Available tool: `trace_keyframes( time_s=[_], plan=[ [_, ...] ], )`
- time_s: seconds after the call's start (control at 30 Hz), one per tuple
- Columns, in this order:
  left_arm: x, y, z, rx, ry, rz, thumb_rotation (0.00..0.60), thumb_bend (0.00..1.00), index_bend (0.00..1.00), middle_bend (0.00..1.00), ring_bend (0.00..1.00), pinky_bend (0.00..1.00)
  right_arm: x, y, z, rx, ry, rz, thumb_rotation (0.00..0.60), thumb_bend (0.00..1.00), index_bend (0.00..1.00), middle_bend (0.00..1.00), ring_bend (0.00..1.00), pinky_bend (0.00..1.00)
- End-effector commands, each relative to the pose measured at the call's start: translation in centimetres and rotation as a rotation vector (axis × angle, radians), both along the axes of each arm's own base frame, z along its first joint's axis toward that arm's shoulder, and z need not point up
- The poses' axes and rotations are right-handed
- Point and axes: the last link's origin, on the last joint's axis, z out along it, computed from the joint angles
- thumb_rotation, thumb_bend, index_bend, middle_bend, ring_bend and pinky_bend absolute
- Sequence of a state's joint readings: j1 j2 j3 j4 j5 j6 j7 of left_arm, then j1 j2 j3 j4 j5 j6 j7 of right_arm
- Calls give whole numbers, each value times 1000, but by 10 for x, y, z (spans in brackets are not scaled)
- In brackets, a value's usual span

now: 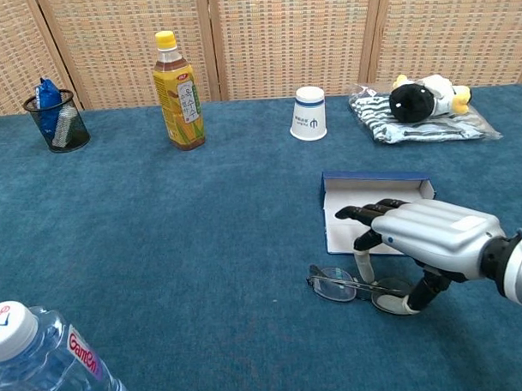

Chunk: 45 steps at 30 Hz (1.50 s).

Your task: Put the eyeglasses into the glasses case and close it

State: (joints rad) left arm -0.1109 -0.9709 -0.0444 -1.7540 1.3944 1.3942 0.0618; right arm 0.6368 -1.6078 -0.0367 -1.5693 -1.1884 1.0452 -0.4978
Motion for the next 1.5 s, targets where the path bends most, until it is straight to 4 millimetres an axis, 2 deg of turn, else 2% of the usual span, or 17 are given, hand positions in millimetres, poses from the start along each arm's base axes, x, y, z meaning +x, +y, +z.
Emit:
trace_keyframes(
  time_s=[0.03, 0.33, 0.57, 0.73, 0.83, 1.13, 1.27, 1.5],
  plan=[
    [0, 0, 0, 0, 0, 0, 600, 0, 0, 0, 0, 0, 0, -1, -1, -4, 1, 3, 600, 427, 508, 0, 0, 30],
    [-1, 0, 0, 1, -2, 1, 600, 0, 0, 0, 0, 0, 0, -3, -4, -22, 9, 16, 600, 517, 581, 0, 0, 30],
    [0, 0, 0, -1, -2, 0, 600, 0, 0, 0, 0, 0, 2, -3, -2, -33, -4, 32, 600, 517, 617, 0, 0, 30],
    [0, 0, 0, -1, -4, 0, 600, 0, 0, 0, 0, 0, 7, -7, 7, -63, -60, 33, 600, 517, 623, 0, 0, 30],
    [0, 0, 1, -1, -5, 1, 600, 0, 0, 0, 0, 0, 12, -14, 14, -95, -102, 26, 600, 517, 625, 0, 0, 30],
    [0, 0, 1, -3, -8, 1, 600, 0, 0, 0, 0, 0, 20, -56, 38, -245, -134, 57, 600, 517, 630, 0, 0, 30],
    [0, 0, 1, -2, -9, 3, 600, 0, 0, 0, 0, 0, 16, -74, 39, -290, -124, 49, 600, 517, 631, 0, 0, 30],
    [-1, 1, 2, -2, -12, 8, 600, 0, 0, 0, 0, 0, 3, -91, 36, -333, -61, 58, 600, 517, 636, 0, 0, 30]
  ],
)
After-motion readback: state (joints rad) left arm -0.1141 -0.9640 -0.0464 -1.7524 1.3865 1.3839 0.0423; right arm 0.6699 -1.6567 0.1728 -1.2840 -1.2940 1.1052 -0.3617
